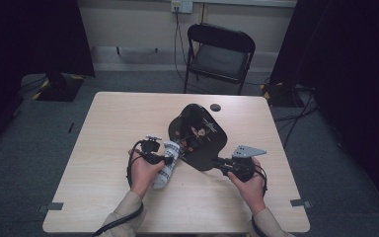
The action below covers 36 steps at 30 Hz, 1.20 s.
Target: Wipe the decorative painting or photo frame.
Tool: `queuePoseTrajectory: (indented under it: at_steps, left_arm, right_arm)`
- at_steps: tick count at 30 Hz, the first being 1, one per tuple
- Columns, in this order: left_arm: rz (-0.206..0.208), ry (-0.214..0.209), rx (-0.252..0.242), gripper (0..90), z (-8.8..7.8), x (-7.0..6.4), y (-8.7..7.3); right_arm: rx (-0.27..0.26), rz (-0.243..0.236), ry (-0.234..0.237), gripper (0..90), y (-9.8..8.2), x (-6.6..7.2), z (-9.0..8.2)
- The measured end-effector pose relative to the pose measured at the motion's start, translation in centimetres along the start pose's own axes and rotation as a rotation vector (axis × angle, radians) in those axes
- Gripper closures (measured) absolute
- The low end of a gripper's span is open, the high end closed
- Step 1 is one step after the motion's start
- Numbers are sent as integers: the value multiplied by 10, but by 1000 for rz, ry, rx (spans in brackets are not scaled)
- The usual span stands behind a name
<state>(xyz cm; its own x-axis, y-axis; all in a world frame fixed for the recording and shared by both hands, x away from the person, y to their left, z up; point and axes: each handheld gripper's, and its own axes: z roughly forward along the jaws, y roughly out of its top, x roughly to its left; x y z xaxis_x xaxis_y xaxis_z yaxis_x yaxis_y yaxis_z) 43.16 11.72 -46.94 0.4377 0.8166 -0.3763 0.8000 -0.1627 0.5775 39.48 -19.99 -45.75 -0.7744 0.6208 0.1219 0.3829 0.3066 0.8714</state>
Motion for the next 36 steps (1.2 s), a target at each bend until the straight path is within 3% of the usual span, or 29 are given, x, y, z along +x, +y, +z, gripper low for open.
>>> queuePoseTrajectory:
  at_steps: [36]
  left_arm:
    - [107, -94, 36, 735, 17, -44, -22]
  right_arm:
    - [-1, 14, 3, 786, -2, 8, 0]
